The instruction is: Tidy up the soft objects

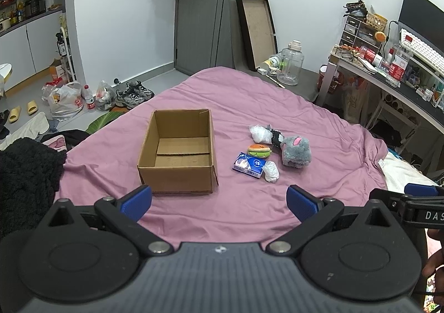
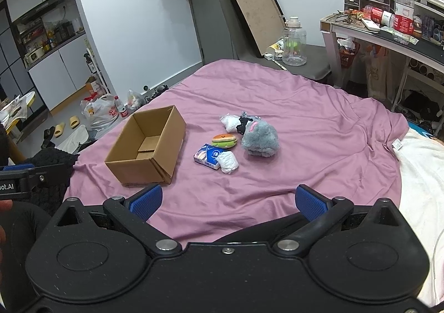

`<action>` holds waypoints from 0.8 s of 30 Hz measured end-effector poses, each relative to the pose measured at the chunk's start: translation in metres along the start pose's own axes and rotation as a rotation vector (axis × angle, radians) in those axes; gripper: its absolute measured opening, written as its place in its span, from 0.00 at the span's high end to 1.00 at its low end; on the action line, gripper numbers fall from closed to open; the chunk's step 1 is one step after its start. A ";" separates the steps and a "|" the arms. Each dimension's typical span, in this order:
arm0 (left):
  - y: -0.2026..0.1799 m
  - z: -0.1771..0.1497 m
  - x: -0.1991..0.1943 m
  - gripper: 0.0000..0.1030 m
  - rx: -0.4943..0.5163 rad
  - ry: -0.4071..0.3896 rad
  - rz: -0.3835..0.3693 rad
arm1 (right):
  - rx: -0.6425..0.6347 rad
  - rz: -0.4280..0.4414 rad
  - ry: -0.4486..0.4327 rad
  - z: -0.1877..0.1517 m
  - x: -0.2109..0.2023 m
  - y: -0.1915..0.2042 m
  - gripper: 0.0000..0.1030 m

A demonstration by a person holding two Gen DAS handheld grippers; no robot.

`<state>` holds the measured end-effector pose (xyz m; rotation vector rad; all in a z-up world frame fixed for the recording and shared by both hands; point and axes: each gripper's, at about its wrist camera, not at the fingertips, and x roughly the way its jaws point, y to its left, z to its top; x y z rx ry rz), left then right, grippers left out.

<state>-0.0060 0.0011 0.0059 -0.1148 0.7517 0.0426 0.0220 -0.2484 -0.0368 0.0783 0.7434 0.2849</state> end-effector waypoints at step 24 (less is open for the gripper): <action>-0.013 0.013 0.022 0.01 -0.007 0.002 0.009 | 0.047 0.047 0.009 0.011 0.029 -0.018 0.00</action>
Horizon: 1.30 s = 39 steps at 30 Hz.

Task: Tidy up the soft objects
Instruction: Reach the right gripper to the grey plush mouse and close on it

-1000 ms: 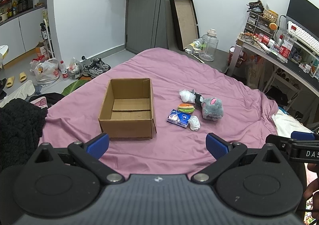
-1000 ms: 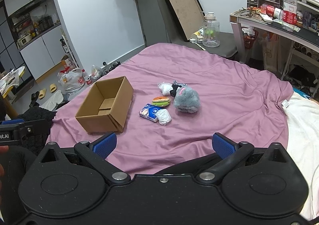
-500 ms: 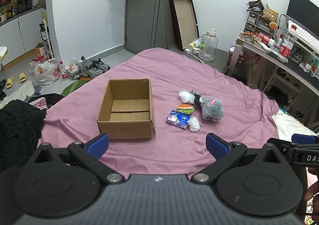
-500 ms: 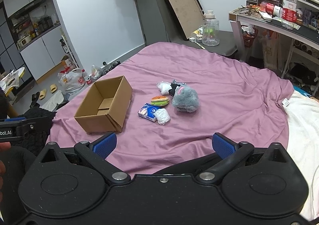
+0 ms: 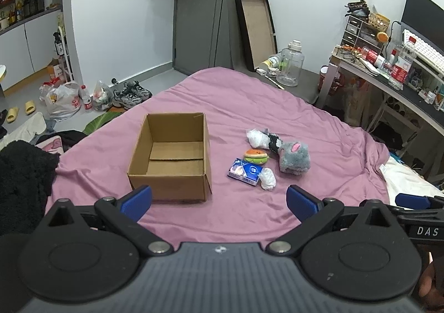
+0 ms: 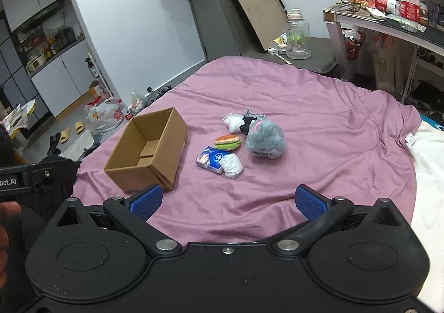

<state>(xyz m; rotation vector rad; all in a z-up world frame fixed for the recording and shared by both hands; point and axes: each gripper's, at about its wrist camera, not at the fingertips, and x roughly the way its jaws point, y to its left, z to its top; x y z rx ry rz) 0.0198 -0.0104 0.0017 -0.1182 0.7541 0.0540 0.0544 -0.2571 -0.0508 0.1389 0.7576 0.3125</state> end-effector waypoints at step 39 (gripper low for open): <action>-0.038 0.046 0.166 0.13 -0.054 0.116 -0.020 | 0.341 0.008 0.028 0.065 0.186 -0.109 0.23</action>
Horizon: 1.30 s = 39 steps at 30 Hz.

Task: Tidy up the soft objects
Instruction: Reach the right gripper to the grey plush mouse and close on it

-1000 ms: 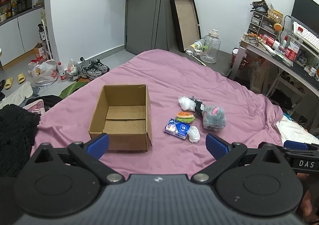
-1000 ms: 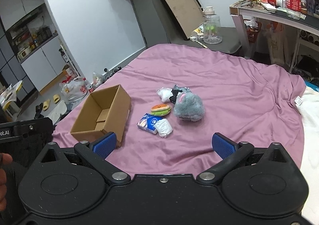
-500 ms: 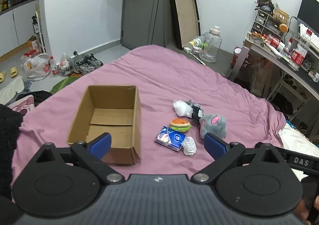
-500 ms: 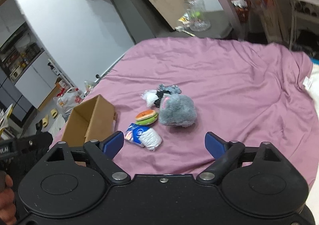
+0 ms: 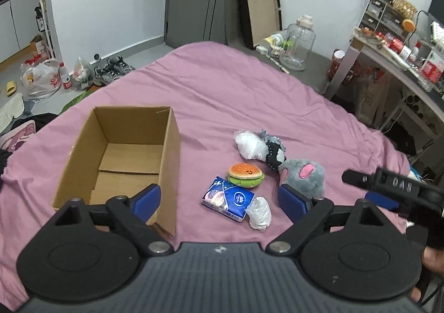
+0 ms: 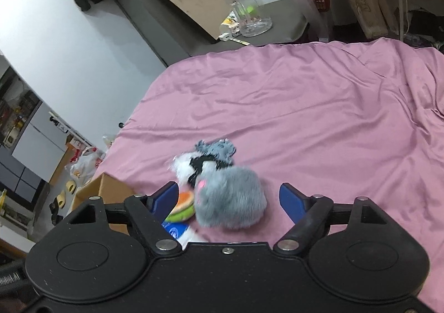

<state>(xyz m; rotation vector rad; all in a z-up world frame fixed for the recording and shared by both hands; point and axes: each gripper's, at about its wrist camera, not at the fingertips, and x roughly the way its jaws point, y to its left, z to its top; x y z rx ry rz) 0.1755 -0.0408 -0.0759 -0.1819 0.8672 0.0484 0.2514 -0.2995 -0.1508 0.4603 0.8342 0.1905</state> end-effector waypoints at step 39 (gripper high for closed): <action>-0.045 0.003 0.123 0.67 -0.180 0.286 -0.202 | 0.230 -0.022 0.182 -0.026 0.034 -0.025 0.51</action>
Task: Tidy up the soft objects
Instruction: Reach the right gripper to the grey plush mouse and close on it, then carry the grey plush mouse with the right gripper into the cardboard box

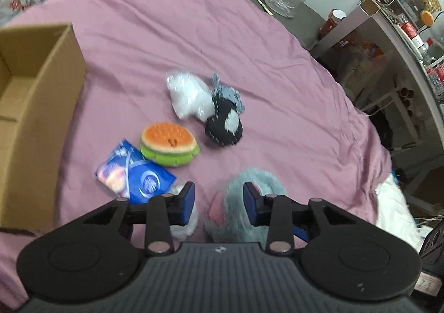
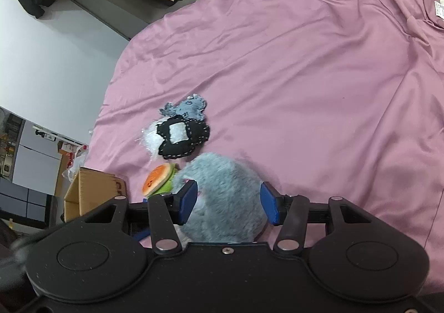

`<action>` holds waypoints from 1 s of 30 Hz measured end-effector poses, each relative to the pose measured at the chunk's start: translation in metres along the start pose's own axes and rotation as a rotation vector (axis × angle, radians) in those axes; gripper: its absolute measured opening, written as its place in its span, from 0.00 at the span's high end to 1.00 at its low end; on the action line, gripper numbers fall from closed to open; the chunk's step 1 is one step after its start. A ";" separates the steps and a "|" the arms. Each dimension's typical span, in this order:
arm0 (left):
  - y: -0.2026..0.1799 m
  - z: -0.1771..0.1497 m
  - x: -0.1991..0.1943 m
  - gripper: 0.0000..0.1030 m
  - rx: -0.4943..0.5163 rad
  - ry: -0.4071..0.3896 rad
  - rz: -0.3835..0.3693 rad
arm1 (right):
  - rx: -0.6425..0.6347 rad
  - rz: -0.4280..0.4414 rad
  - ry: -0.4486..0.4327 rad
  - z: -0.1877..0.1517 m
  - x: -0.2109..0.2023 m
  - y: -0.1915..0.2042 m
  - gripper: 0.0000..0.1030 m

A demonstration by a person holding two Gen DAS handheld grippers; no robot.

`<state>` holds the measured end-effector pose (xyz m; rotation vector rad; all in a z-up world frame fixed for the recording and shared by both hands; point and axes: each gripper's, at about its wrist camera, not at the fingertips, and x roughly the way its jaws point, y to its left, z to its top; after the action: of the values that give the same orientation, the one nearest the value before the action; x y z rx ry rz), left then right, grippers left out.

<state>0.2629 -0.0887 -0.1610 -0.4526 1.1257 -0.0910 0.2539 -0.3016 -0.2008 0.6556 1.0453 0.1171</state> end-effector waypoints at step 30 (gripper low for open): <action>0.024 -0.004 0.050 0.74 -0.164 0.083 -0.160 | 0.067 -0.007 -0.011 -0.001 0.014 -0.013 0.79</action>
<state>0.2776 -0.0827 -0.2139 -0.6907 1.1820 -0.1592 0.2573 -0.3055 -0.2189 0.7129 1.0443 0.0726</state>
